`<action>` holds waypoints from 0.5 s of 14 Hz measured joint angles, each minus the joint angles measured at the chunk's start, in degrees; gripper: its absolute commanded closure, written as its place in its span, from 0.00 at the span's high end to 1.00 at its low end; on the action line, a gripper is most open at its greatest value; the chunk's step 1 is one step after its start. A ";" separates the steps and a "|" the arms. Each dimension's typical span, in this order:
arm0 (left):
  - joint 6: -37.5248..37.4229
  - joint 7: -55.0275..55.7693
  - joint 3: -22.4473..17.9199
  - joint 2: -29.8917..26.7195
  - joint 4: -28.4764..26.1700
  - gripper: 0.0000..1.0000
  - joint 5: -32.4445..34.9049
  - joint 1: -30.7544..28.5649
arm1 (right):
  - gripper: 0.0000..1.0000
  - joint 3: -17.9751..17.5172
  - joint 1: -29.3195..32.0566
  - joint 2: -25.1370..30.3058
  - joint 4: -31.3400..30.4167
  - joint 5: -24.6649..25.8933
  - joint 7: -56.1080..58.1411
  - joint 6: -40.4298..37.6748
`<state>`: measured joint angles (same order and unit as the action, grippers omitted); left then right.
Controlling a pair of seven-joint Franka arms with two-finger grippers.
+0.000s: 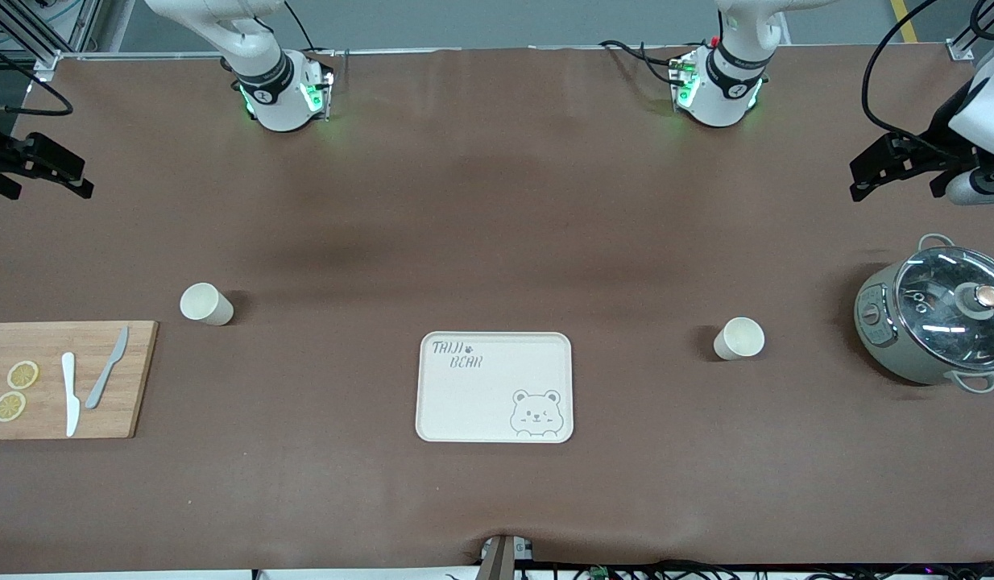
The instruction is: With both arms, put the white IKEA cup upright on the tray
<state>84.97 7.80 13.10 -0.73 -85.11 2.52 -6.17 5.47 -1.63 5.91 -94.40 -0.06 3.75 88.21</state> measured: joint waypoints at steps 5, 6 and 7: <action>-0.04 0.00 -0.09 0.75 0.00 1.00 0.00 -0.14 | 1.00 0.25 0.17 0.00 -0.01 0.02 -0.06 0.03; -0.04 0.00 -0.12 1.72 -0.04 1.00 0.00 -0.16 | 1.00 0.30 0.23 0.00 -0.01 0.02 -0.07 0.03; 0.09 0.08 -0.16 3.08 -0.12 1.00 0.00 -0.30 | 1.00 0.33 0.38 0.00 -0.01 0.02 -0.07 0.04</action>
<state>85.05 7.88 12.94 2.35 -85.23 2.52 -6.48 5.80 -1.25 5.92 -94.41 -0.03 3.67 88.25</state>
